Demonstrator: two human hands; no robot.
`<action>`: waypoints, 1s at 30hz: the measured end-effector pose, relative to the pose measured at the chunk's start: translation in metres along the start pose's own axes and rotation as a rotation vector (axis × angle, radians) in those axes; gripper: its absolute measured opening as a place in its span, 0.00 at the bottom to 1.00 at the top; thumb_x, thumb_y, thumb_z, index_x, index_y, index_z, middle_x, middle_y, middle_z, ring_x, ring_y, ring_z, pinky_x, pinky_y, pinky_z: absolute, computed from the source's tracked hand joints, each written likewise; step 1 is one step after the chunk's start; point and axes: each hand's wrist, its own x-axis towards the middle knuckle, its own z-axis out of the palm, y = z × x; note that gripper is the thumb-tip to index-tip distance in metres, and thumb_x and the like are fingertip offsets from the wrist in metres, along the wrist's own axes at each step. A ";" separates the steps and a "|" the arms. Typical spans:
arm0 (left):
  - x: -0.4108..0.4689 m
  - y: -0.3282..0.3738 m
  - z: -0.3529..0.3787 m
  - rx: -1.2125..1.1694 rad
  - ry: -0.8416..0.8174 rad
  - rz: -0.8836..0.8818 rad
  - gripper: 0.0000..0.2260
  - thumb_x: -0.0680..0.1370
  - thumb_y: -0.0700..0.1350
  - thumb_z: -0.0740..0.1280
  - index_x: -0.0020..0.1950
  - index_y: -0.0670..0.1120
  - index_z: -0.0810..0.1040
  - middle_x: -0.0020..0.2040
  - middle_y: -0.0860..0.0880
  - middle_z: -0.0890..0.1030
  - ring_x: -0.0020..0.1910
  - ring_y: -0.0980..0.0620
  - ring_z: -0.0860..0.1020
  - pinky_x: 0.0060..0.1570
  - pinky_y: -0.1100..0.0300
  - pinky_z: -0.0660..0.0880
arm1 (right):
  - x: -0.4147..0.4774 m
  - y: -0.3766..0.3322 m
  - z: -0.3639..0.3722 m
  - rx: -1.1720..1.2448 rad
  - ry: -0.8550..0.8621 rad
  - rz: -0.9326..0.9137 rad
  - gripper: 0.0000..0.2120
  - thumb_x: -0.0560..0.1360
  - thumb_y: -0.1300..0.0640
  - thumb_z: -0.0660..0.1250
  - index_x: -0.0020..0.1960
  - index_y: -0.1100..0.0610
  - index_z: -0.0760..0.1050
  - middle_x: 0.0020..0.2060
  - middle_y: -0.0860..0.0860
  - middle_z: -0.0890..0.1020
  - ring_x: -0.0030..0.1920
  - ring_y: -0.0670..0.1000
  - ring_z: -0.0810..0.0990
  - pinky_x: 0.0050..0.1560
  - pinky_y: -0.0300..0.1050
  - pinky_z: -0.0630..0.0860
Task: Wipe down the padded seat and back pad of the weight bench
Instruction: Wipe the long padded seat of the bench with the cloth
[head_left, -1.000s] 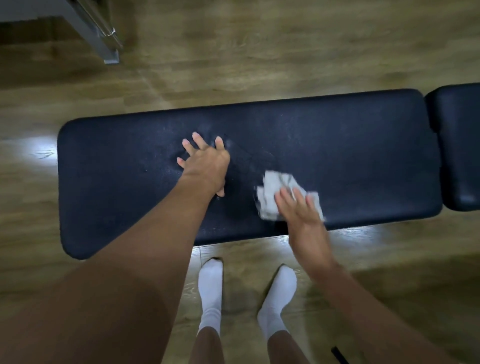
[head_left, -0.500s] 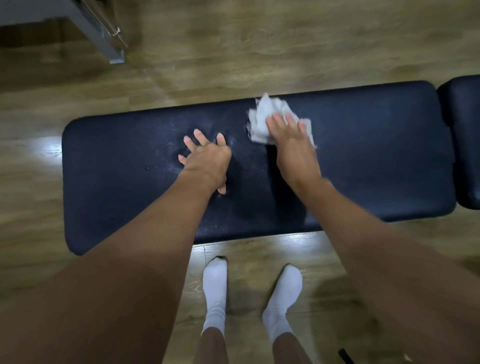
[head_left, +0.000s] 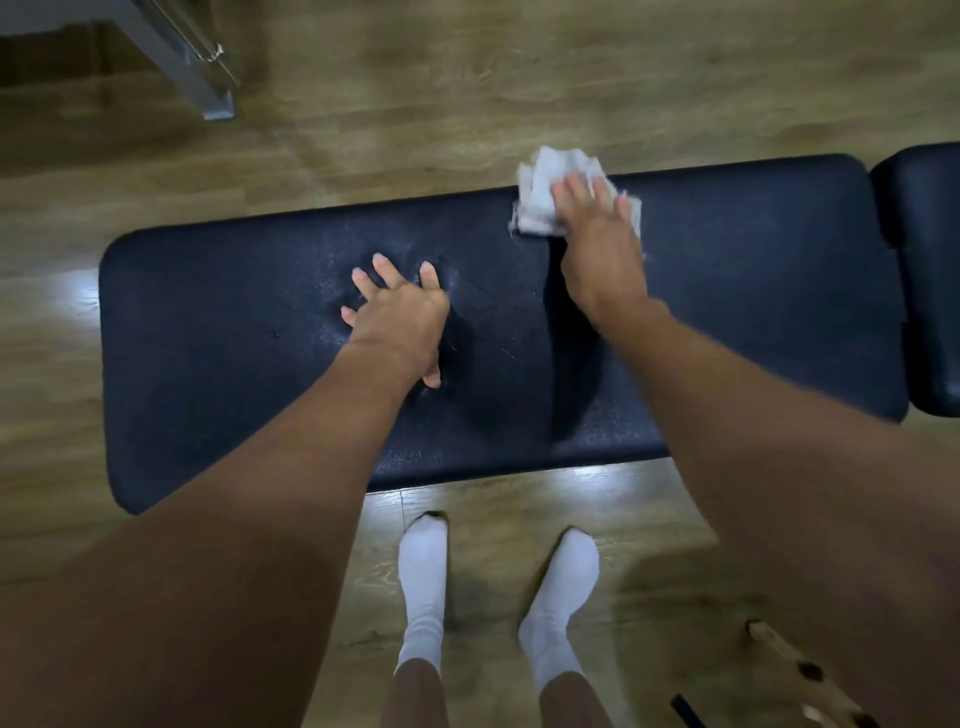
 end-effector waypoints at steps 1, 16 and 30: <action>0.000 -0.001 0.000 0.002 -0.001 -0.001 0.58 0.63 0.43 0.81 0.77 0.44 0.41 0.73 0.27 0.38 0.72 0.25 0.42 0.65 0.29 0.58 | 0.014 -0.001 -0.004 0.012 0.012 -0.011 0.28 0.65 0.76 0.55 0.62 0.58 0.67 0.66 0.53 0.70 0.67 0.57 0.65 0.68 0.52 0.61; -0.007 0.006 -0.003 0.032 0.003 -0.020 0.57 0.65 0.43 0.80 0.78 0.43 0.39 0.73 0.27 0.39 0.72 0.25 0.42 0.66 0.29 0.58 | -0.145 0.053 0.017 0.026 -0.144 -0.133 0.38 0.66 0.77 0.53 0.74 0.59 0.60 0.74 0.52 0.64 0.75 0.56 0.58 0.75 0.55 0.54; -0.019 0.038 -0.023 -0.090 0.061 0.010 0.50 0.68 0.49 0.78 0.78 0.44 0.47 0.77 0.35 0.44 0.74 0.30 0.50 0.67 0.36 0.62 | -0.174 0.082 0.022 0.014 -0.106 -0.134 0.37 0.70 0.75 0.52 0.76 0.58 0.53 0.77 0.52 0.57 0.77 0.56 0.51 0.77 0.52 0.46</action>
